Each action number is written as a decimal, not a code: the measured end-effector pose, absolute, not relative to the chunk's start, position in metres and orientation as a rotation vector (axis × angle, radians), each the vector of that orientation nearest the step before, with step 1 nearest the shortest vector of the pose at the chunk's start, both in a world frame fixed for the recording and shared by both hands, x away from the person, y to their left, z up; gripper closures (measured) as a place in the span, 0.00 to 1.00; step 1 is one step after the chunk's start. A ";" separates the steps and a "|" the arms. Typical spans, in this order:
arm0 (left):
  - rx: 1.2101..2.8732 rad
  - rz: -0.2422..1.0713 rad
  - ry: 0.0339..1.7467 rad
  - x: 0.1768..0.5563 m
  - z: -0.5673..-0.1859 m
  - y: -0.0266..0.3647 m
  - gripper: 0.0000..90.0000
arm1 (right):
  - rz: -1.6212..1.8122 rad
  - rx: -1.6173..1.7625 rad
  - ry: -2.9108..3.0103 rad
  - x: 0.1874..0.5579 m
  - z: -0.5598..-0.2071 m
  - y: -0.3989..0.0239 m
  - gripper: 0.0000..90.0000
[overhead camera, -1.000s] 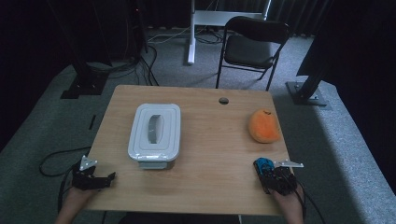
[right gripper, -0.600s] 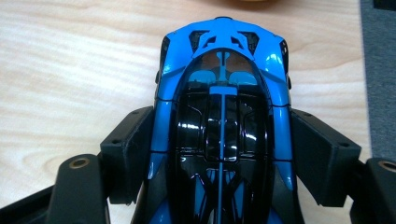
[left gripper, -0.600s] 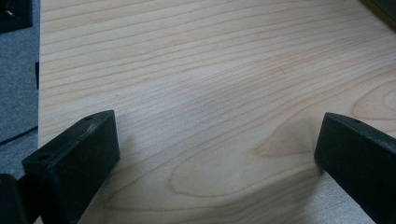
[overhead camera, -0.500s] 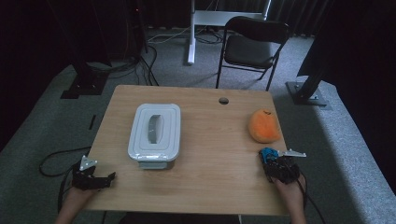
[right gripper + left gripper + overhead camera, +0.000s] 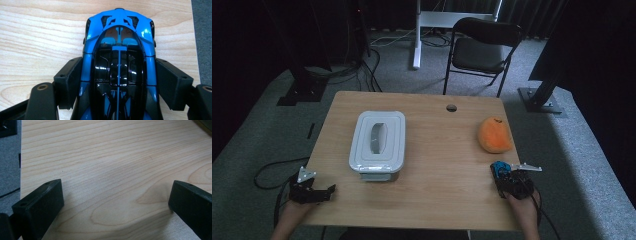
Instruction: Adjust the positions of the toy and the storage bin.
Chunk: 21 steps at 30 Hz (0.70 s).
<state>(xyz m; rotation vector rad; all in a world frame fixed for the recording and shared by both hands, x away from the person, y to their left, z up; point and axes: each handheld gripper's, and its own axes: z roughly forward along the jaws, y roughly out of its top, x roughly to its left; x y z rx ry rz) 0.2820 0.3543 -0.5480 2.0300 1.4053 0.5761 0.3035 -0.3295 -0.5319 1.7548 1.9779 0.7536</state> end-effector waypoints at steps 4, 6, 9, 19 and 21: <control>2.029 0.576 1.405 0.282 -0.548 0.354 0.00 | 0.775 1.757 1.979 0.301 -0.534 -0.332 0.28; 2.029 0.576 1.405 0.282 -0.548 0.354 0.00 | 0.786 1.758 1.981 0.300 -0.534 -0.332 0.28; 2.028 0.576 1.406 0.282 -0.548 0.354 0.00 | 0.819 1.775 1.999 0.300 -0.533 -0.335 0.20; 1.978 0.538 1.422 0.282 -0.547 0.357 0.00 | 0.817 1.742 1.972 0.297 -0.521 -0.334 0.12; 1.965 0.524 1.417 0.282 -0.547 0.359 0.00 | 0.809 1.725 1.958 0.295 -0.517 -0.333 0.12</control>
